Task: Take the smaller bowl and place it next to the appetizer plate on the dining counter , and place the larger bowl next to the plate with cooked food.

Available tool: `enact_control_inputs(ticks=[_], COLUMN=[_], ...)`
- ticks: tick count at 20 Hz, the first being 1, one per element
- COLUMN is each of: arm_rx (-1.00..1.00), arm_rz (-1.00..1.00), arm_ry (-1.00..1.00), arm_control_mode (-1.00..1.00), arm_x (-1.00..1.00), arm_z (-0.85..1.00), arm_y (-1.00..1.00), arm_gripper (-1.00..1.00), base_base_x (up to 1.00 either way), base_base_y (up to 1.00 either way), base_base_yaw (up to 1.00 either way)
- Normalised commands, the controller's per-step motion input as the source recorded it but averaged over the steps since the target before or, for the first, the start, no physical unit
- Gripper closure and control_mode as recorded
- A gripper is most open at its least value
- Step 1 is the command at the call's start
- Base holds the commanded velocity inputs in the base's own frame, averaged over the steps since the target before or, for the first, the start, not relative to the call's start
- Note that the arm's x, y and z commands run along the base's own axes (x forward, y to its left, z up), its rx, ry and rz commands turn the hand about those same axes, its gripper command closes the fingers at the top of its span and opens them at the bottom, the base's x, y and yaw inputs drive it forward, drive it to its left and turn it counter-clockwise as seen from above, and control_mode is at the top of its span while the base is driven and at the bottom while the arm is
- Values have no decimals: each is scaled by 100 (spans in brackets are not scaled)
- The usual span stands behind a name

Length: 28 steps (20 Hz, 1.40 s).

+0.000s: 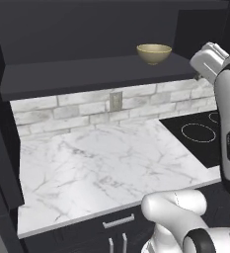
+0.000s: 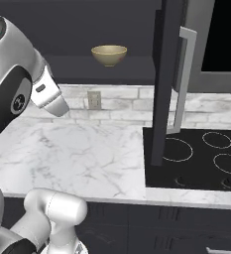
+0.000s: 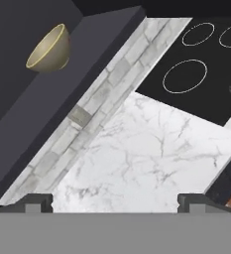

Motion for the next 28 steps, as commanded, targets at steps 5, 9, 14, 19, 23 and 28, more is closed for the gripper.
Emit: enact_control_inputs(ticks=[5,9,14,19,23,28], arm_rx=[1,0,0,-4,-13,-14], arm_rz=[-14,0,2,5,1,0], arm_ry=[0,0,0,0,0,-6], arm_control_mode=[-100,-100,-100,-100,-100,-100], arm_x=[29,27,36,32,14,12], arm_z=[6,2,0,0,0,0], arm_y=[-20,-14,-2,0,0,0], arm_gripper=[-100,-100,-100,-100,-100,-100], base_base_x=[0,0,0,0,0,0], base_base_y=[0,0,0,0,0,0], base_base_yaw=[0,0,0,0,0,0])
